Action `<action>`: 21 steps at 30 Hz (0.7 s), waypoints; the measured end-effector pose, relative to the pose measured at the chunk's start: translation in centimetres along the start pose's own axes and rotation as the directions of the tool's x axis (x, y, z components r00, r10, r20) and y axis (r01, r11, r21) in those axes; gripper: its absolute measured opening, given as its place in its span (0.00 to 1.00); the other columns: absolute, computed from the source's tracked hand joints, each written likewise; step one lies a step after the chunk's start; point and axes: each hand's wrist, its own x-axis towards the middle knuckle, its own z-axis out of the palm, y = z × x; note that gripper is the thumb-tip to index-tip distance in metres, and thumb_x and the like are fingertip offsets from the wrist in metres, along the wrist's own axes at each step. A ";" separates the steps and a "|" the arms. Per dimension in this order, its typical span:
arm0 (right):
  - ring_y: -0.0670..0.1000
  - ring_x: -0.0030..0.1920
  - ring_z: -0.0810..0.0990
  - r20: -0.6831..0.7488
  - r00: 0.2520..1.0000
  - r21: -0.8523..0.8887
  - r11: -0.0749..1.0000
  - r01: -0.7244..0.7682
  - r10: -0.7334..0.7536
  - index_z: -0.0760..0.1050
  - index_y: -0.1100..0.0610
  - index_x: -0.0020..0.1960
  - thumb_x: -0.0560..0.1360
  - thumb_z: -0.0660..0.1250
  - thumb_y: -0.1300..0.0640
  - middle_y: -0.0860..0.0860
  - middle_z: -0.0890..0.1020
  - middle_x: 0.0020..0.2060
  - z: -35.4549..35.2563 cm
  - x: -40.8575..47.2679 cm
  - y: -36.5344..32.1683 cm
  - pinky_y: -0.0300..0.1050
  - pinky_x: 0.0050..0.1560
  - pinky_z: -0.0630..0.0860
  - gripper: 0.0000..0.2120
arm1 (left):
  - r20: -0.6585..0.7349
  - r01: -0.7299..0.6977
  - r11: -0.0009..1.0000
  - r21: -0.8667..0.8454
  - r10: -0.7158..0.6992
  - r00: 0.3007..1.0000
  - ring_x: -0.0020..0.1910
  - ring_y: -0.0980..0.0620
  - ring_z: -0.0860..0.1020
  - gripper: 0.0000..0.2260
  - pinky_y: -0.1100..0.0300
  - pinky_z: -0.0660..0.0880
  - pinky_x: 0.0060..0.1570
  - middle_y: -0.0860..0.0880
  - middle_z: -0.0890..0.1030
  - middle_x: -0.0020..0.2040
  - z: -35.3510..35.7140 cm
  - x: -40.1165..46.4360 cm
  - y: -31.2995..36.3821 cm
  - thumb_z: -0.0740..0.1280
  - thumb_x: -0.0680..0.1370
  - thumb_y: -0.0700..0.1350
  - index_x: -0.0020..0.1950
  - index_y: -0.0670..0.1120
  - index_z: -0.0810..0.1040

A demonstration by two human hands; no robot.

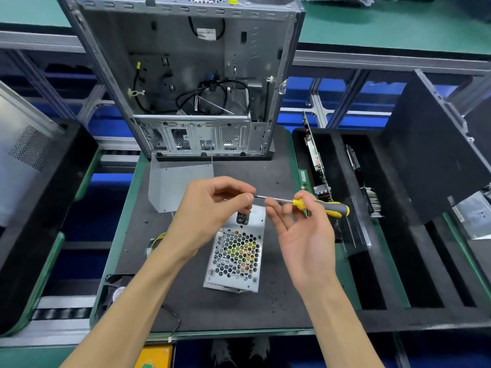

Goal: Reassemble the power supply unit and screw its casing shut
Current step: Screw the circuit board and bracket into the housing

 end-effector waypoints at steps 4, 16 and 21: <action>0.59 0.48 0.87 -0.050 0.997 0.133 0.990 -0.049 0.057 0.80 0.58 0.42 0.77 0.68 0.58 0.54 0.74 0.33 0.1 0.3 -0.3 0.47 0.48 0.83 0.06 | 0.106 0.005 0.999 -0.049 0.001 0.994 0.44 0.47 0.86 0.08 0.61 0.82 0.47 0.46 0.87 0.46 -0.2 0.7 0.6 0.75 0.75 0.42 0.54 0.48 0.86; 0.55 0.39 0.84 -0.165 0.985 0.047 0.998 -0.042 0.049 0.76 0.56 0.41 0.81 0.64 0.57 0.52 0.72 0.31 -2.6 2.1 0.3 0.45 0.42 0.81 0.10 | 0.161 0.542 0.840 -0.022 -0.532 0.831 0.58 0.49 0.83 0.20 0.52 0.76 0.61 0.48 0.86 0.57 -1.9 0.9 -7.3 0.66 0.80 0.61 0.63 0.49 0.82; 0.56 0.41 0.85 -0.153 0.982 0.061 0.993 -0.100 0.108 0.78 0.55 0.41 0.76 0.69 0.55 0.52 0.73 0.32 -2.8 2.7 1.7 0.48 0.44 0.83 0.07 | 0.304 0.571 0.782 -0.248 -0.497 0.813 0.58 0.44 0.84 0.14 0.49 0.78 0.62 0.41 0.85 0.59 -1.1 0.4 -8.0 0.68 0.80 0.53 0.59 0.48 0.85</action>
